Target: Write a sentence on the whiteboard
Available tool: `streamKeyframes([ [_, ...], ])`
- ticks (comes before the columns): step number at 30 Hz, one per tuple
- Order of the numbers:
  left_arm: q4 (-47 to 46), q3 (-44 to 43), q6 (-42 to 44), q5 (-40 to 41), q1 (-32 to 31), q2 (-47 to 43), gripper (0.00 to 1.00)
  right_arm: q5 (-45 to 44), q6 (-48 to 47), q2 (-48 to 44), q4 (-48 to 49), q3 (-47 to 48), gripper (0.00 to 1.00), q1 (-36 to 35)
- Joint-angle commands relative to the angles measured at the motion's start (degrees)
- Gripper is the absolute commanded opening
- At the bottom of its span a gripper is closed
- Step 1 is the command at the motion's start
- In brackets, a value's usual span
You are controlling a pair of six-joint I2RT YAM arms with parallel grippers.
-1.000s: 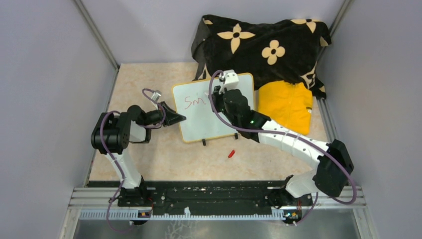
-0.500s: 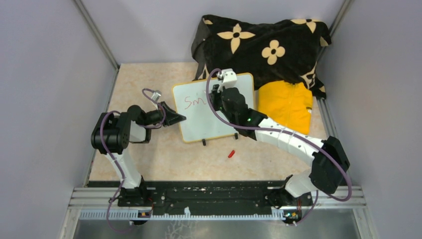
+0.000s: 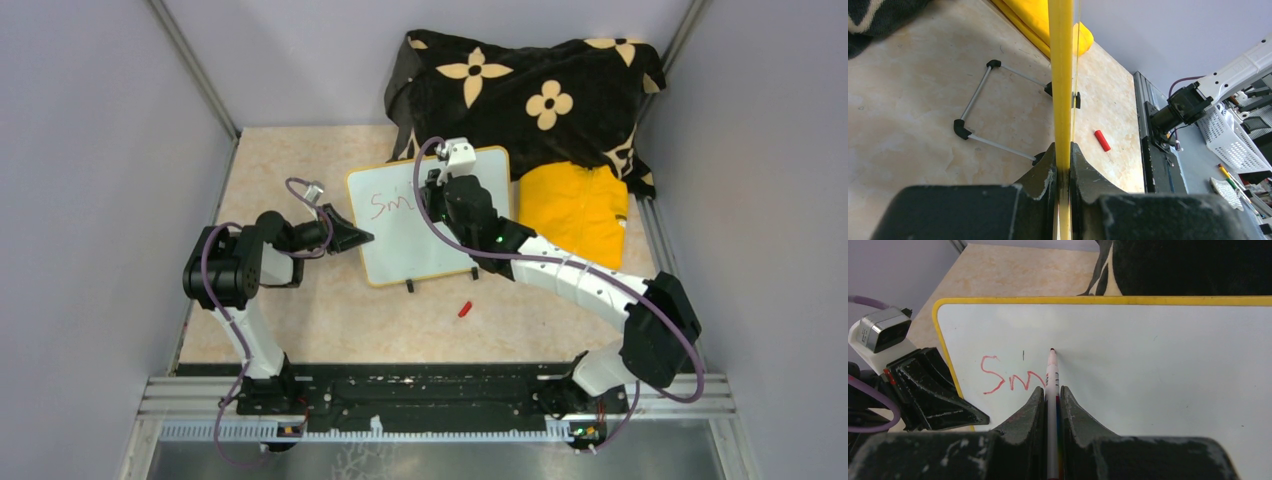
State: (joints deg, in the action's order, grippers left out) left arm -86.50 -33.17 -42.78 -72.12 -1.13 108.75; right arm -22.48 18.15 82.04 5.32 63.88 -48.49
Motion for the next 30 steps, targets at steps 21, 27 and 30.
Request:
streamKeyframes([
  [21,1.68,-0.36,3.48,0.29,-0.17,0.31,0.0,4.36,1.62,-5.9,2.57,-3.27,0.0,0.77],
  [27,1.73,-0.48,3.48,0.22,-0.11,0.41,0.0,3.65,1.78,-4.59,2.91,-2.57,0.0,0.77],
  [30,1.68,-0.45,3.5,0.3,-0.15,0.37,0.0,3.03,1.86,-3.83,2.77,-2.27,0.0,0.77],
])
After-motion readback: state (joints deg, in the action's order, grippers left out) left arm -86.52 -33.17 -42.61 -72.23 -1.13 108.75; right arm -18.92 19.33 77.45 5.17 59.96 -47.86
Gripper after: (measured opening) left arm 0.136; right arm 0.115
